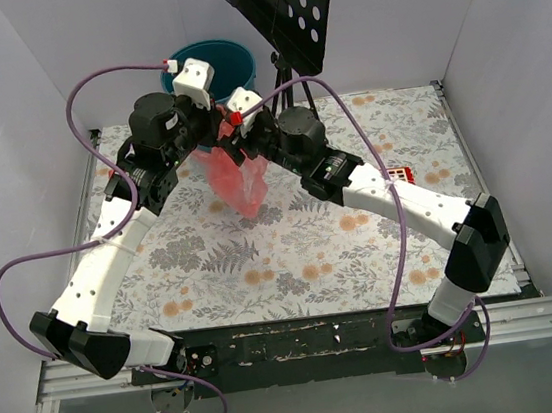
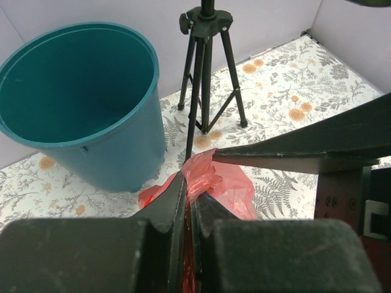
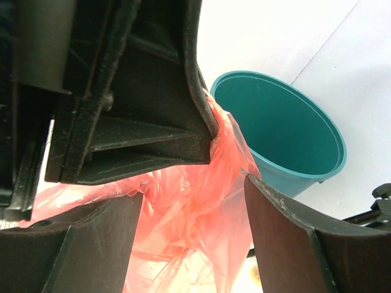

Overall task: Put the trash bags into the trash bin
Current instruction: Unfold the trash bag at the center of the board.

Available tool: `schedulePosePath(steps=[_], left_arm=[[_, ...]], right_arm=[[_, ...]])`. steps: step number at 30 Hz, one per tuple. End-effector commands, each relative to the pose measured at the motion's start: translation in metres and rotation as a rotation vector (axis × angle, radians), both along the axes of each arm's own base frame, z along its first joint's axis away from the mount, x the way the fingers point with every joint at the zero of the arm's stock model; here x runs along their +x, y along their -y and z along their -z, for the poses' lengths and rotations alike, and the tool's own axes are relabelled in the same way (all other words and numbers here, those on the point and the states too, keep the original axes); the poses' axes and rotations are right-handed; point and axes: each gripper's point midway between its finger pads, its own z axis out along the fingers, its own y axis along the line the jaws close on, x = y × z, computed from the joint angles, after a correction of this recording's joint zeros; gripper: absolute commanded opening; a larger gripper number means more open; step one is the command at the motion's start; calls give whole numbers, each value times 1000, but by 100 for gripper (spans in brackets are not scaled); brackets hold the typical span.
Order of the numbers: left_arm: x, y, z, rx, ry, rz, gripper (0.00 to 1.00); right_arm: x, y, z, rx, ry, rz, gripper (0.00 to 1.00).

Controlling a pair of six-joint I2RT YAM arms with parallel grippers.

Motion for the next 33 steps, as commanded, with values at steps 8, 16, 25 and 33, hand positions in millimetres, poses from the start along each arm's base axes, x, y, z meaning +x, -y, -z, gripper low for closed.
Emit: schedulePosePath(steps=[8,16,25,33], left_arm=[[-11,-4,-22,11,68,13,0],[-15,-3,-16,11,55,20,0],[-13,-2,-21,-12,45,12,0],[-11,-6,-28,-5,59,-6,0]], right_arm=[[-9,69,41,-143,-18,41,75],[-22,92,31,-184,14,-35,76],[-52,82,69,-200,-104,-166,78],[-54,76,116,-203,-242,-159,79]])
